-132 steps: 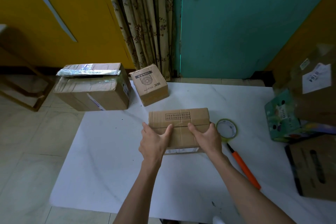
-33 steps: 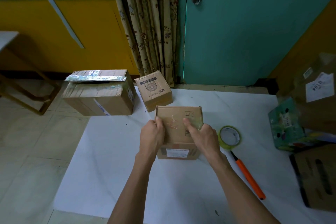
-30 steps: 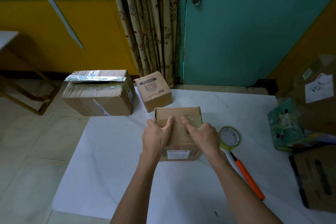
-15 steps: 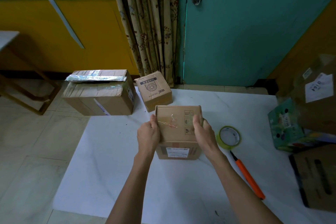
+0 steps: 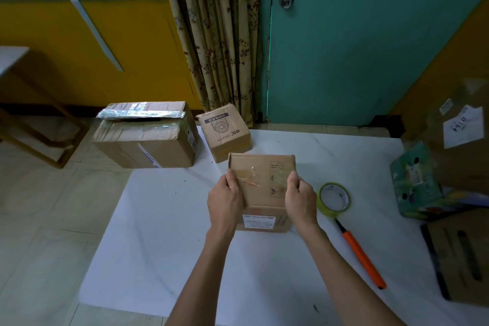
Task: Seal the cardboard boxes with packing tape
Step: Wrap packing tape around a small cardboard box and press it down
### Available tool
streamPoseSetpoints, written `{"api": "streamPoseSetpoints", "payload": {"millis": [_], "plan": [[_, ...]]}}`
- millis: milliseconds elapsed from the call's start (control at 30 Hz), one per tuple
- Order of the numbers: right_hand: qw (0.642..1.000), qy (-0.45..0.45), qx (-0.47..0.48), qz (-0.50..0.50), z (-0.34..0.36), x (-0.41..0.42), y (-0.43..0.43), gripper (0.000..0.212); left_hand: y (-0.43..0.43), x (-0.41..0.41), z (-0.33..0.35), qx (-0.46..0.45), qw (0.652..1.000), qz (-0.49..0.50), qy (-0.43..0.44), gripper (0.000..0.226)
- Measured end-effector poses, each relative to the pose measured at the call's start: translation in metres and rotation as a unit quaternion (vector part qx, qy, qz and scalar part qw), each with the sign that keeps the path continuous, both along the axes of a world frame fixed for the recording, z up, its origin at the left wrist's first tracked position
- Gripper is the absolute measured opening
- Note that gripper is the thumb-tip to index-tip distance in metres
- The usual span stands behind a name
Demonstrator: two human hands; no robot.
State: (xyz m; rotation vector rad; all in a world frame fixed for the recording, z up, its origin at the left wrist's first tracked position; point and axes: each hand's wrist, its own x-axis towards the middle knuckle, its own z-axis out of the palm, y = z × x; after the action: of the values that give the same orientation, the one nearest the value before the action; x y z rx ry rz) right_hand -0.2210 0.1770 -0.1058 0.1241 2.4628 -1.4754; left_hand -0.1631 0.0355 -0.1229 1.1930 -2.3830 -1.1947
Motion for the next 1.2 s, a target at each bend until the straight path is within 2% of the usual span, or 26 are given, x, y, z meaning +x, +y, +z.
{"api": "streamPoseSetpoints", "payload": {"millis": [167,267,367,467,533,600,667,733,800,867,933,1000,1067,1100,1133,1200], "plan": [[0.986,-0.074,-0.147,-0.034,0.005,0.015,0.006,0.054,-0.017,0.003,-0.006,0.039,0.999,0.006,0.011,0.06],[0.974,-0.042,-0.22,-0.028,0.003,0.027,0.008,0.039,-0.024,0.011,-0.012,0.131,0.99,0.036,0.046,0.061],[0.984,0.077,-0.156,0.022,0.0,0.035,0.005,0.029,-0.025,0.019,-0.022,0.257,0.962,0.063,0.074,0.059],[0.984,0.143,-0.057,0.087,-0.003,0.037,0.0,0.028,-0.032,0.029,-0.033,0.303,0.944,0.115,0.059,0.05],[0.985,0.121,0.026,0.119,-0.012,0.036,-0.001,0.034,-0.041,0.037,-0.042,0.253,0.957,0.138,0.038,0.051],[0.984,0.079,0.122,0.106,-0.021,0.034,0.001,0.061,-0.047,0.045,-0.044,0.2,0.968,0.147,0.03,0.049],[0.98,0.021,0.183,0.077,-0.028,0.03,0.003,0.092,-0.05,0.051,-0.042,0.208,0.968,0.131,0.039,0.048],[0.982,-0.045,0.173,0.064,-0.031,0.025,0.004,0.115,-0.048,0.052,-0.036,0.252,0.961,0.109,0.04,0.06],[0.984,-0.089,0.137,0.067,-0.032,0.02,0.004,0.124,-0.046,0.054,-0.035,0.287,0.954,0.08,0.045,0.067],[0.982,-0.095,0.143,0.074,-0.031,0.016,0.004,0.125,-0.042,0.056,-0.037,0.27,0.96,0.064,0.041,0.072],[0.98,-0.088,0.162,0.079,-0.031,0.011,0.004,0.122,-0.041,0.059,-0.036,0.211,0.975,0.058,0.036,0.073],[0.977,-0.078,0.184,0.078,-0.032,0.008,0.003,0.111,-0.043,0.058,-0.033,0.128,0.99,0.056,0.02,0.057],[0.975,-0.061,0.202,0.073,-0.034,0.008,0.002,0.095,-0.043,0.052,-0.029,0.049,0.998,0.012,-0.026,0.039],[0.975,-0.057,0.204,0.068,-0.036,0.008,0.002,0.089,-0.039,0.048,-0.026,0.028,0.998,-0.009,-0.051,0.041],[0.976,-0.057,0.199,0.062,-0.036,0.009,0.001,0.086,-0.034,0.044,-0.025,0.023,0.997,-0.02,-0.068,0.054],[0.979,-0.07,0.184,0.054,-0.039,0.01,-0.002,0.088,-0.02,0.037,-0.022,0.032,0.992,-0.001,-0.119,0.096]]}}
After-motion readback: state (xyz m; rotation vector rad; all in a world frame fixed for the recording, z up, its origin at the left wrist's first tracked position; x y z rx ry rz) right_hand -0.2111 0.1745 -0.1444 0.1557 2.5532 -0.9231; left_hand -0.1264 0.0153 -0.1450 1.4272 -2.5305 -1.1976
